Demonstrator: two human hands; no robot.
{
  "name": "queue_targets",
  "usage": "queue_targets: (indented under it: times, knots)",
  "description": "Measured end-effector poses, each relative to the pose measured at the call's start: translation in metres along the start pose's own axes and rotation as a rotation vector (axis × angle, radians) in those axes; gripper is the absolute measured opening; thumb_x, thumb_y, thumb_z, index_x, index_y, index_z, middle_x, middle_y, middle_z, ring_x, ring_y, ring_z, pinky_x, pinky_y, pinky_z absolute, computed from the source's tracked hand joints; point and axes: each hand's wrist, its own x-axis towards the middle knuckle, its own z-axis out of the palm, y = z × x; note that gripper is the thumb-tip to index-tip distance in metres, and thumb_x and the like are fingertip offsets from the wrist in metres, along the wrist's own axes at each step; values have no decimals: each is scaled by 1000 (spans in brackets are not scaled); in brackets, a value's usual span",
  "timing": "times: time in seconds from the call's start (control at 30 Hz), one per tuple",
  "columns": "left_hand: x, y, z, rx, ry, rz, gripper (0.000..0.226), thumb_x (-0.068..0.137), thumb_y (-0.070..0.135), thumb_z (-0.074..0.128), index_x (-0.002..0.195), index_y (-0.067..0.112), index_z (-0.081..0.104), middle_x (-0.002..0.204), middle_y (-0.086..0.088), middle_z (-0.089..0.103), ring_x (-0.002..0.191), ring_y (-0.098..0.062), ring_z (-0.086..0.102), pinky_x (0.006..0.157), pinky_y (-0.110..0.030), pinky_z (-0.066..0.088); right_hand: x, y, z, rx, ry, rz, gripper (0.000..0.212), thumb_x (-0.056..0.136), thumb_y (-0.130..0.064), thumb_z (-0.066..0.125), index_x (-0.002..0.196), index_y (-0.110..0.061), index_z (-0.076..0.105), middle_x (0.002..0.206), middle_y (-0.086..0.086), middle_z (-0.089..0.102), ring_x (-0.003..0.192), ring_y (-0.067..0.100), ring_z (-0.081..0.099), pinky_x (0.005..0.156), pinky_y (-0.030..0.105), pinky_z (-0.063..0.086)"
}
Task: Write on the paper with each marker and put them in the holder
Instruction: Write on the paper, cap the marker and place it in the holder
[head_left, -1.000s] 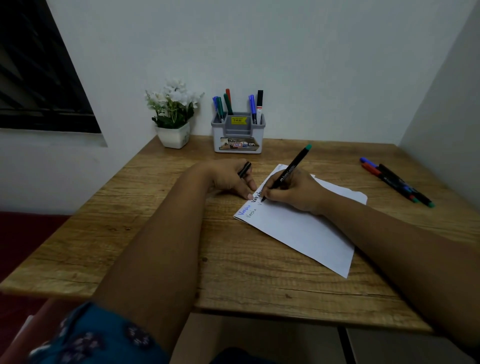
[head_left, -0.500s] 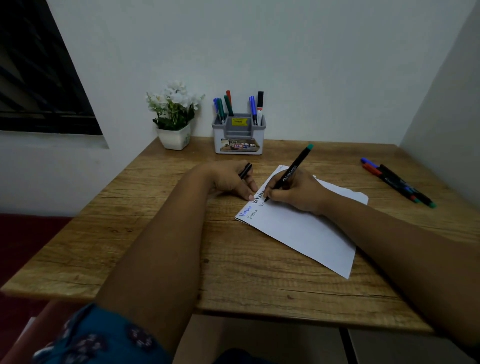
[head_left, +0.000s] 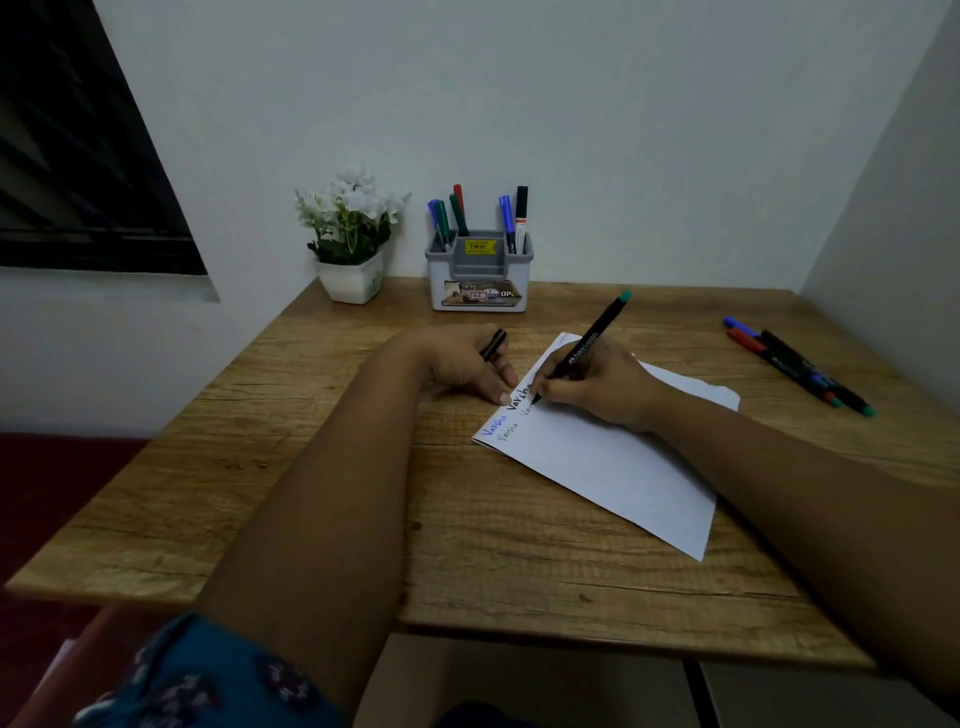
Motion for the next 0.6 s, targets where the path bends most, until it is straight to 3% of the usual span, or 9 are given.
queue_targets:
  times: [0.13,0.5,0.6]
  knots:
    - [1,0,0,-16,1,0,46,73,-13,72,95,15,42,102,-6,66,93,-16,65,94,-35,51,0,-1,1,-6,3,-11,6,81,-11,75,82,-17,76,78,-9,71,75,-2,63,69,10,48]
    - [2,-1,-1,-5,-14,-1,47,73,-10,74,96,17,43,109,-10,66,99,-20,65,101,-43,49,2,4,2,-9,87,42,3,79,-14,74,82,-14,75,83,-2,70,80,6,62,71,15,48]
    - [3,-2,-1,-2,-16,2,47,72,-9,75,95,17,43,109,-10,66,100,-21,65,101,-43,49,1,3,2,-31,83,31,3,81,-13,73,82,-13,75,80,-4,69,74,-1,60,65,7,45]
